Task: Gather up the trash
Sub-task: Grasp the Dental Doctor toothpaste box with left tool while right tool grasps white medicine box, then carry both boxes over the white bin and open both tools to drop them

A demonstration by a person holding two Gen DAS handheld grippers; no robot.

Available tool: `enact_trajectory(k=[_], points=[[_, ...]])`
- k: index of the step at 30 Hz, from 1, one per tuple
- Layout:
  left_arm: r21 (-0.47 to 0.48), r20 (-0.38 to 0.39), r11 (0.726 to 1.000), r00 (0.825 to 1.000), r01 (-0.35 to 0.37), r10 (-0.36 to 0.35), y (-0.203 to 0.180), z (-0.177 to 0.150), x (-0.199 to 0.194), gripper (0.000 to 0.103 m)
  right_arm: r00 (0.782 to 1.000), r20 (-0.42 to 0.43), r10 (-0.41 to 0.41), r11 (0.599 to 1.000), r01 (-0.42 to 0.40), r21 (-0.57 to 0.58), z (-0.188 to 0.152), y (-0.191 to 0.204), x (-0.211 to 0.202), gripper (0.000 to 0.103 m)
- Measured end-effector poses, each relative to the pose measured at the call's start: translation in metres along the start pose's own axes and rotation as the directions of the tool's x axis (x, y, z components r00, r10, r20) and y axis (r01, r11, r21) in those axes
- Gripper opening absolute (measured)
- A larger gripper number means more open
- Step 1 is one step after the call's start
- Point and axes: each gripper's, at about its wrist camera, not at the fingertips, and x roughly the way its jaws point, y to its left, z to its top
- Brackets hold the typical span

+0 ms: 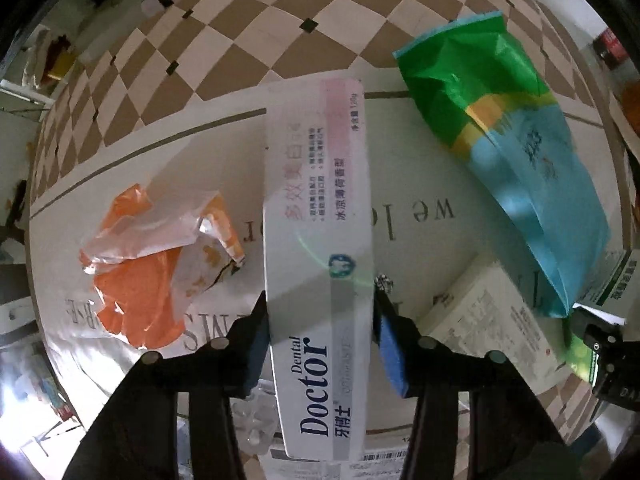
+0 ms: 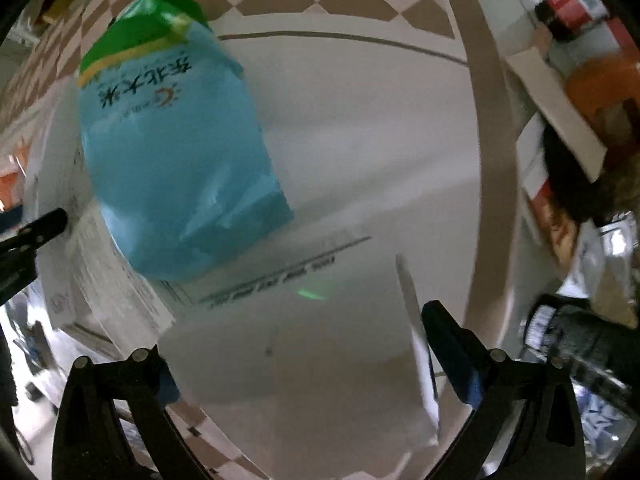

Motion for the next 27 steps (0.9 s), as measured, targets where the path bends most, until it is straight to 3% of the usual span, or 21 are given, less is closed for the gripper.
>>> enact_trajectory(k=[1, 5, 10, 15, 19, 22, 27], points=[[-0.002, 0.009, 1.0, 1.0, 0.002, -0.002, 0.002, -0.002, -0.001, 0.044, 0.999, -0.003, 0.032, 0.999, -0.032, 0.013, 0.001, -0.003, 0.003, 0.09], [0.009, 0.05, 0.999, 0.998, -0.037, 0.036, 0.007, -0.01, -0.011, 0.043, 0.999, 0.023, 0.03, 0.999, -0.031, 0.033, -0.005, -0.011, 0.005, 0.085], [0.018, 0.136, 0.998, 0.989, -0.067, 0.064, 0.016, -0.032, -0.042, 0.042, 0.997, 0.063, 0.047, 0.995, -0.053, 0.09, -0.029, -0.022, -0.006, 0.083], [0.028, 0.243, 0.998, 0.968, -0.064, 0.056, 0.021, -0.07, -0.091, 0.042, 0.988, 0.146, 0.054, 0.985, -0.076, 0.153, -0.066, -0.023, -0.036, 0.083], [0.022, 0.328, 0.999, 0.944, -0.034, 0.025, 0.029, -0.102, -0.13, 0.042, 0.969, 0.239, 0.065, 0.974, -0.114, 0.196, -0.119, -0.007, -0.069, 0.083], [0.022, 0.379, 1.0, 0.925, -0.01, 0.001, 0.032, -0.136, -0.156, 0.042, 0.948, 0.313, 0.065, 0.966, -0.138, 0.217, -0.148, 0.034, -0.117, 0.083], [0.038, 0.432, 0.998, 0.9, 0.052, -0.063, 0.065, -0.225, -0.178, 0.042, 0.91, 0.406, 0.084, 0.955, -0.19, 0.228, -0.231, 0.097, -0.159, 0.082]])
